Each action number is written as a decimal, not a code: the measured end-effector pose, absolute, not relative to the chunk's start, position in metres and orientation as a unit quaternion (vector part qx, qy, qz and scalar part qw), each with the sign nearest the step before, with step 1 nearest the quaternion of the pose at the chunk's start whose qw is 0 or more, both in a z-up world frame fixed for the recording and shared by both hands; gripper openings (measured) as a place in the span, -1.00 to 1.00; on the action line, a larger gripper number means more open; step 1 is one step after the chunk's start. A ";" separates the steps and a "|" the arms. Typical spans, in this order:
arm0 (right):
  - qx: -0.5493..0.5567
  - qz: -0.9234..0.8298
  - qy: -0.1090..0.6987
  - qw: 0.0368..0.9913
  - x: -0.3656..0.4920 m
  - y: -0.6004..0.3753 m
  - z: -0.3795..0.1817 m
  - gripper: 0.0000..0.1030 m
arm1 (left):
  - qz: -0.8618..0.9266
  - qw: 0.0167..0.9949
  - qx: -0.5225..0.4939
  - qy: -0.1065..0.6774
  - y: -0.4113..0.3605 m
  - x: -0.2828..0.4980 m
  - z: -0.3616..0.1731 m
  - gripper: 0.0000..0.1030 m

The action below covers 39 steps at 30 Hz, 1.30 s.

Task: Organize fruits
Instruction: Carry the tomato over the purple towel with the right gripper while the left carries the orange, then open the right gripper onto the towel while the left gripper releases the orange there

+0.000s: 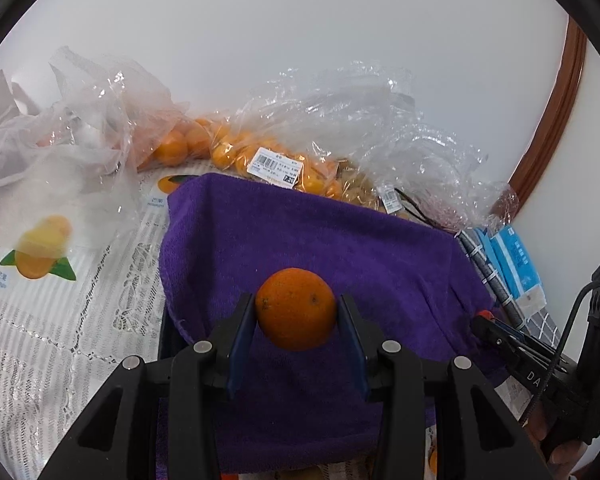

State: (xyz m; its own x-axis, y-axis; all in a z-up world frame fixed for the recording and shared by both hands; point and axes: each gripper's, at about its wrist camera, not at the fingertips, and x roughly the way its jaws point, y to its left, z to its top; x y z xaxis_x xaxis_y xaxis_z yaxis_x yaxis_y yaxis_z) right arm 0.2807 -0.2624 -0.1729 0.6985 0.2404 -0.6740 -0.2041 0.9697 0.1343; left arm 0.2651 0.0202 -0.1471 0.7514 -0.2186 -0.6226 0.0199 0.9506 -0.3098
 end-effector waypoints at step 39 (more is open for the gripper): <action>0.030 0.057 0.306 0.950 0.259 -0.278 -0.145 0.12 | -0.045 0.960 -0.094 0.258 0.009 0.244 -0.126 -0.07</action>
State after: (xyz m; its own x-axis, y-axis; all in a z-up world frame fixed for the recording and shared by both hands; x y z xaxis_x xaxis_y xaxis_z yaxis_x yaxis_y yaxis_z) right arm 0.2595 -0.2778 -0.1446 0.8061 0.1275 -0.5779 -0.0908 0.9916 0.0920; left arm 0.2436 0.0092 -0.1258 0.8623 -0.1359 -0.4878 0.0385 0.9781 -0.2046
